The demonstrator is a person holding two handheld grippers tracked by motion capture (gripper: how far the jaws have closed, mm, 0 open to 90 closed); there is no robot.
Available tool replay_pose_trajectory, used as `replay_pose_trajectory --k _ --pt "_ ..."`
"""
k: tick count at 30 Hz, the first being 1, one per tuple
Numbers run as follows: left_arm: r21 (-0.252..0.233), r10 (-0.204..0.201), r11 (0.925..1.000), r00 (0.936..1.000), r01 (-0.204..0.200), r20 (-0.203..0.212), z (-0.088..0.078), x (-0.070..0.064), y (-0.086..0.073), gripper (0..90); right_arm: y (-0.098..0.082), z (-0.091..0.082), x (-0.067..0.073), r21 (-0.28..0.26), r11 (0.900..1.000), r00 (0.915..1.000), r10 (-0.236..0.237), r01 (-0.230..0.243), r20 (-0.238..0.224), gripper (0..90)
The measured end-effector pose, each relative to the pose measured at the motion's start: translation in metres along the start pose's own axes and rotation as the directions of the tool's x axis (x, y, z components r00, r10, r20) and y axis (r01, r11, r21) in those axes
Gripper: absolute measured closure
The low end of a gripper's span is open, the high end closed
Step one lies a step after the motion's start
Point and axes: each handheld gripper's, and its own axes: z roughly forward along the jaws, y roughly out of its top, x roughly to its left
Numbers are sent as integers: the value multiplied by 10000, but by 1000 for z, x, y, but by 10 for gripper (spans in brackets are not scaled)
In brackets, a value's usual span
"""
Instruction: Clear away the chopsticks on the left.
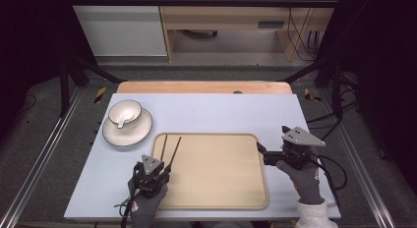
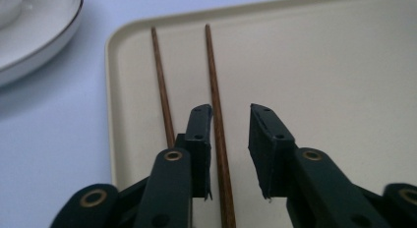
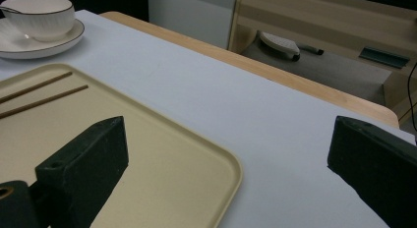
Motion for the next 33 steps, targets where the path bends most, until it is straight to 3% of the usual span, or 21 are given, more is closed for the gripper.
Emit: replay_pose_trajectory --k 2,5,8,14,15,19,24,33 --pt "-184 93 9998 9990 -85 441 -3 3 8 637 0 -1 0 -51 10000 10000 21 -21 -9 20" --pt "-424 582 9976 9958 -553 710 -8 7 21 560 1 -3 -1 -106 9999 9999 100 -100 11 20" --pt "-709 649 9958 9918 -573 1100 -16 15 33 473 1 -4 -2 -153 9998 9999 119 -119 4 19" --pt "-873 1116 9910 9869 -1017 1165 -29 33 50 344 2 -6 -3 -232 9996 9999 142 -141 5 17" --pt "-941 1240 9891 9858 -1136 1129 -32 38 50 329 2 -6 -3 -246 9995 9998 181 -181 -3 17" --pt "-1302 972 9884 9850 -787 1425 -39 55 44 274 2 -9 -6 -331 9992 9997 247 -245 55 16" --pt "-1316 789 9895 9866 -601 1431 -41 75 33 237 1 -9 -7 -296 9991 9995 292 -289 84 15" --pt "-1220 736 9908 9893 -582 1260 -44 92 16 223 -1 -5 -4 -156 9995 9996 287 -287 16 15"
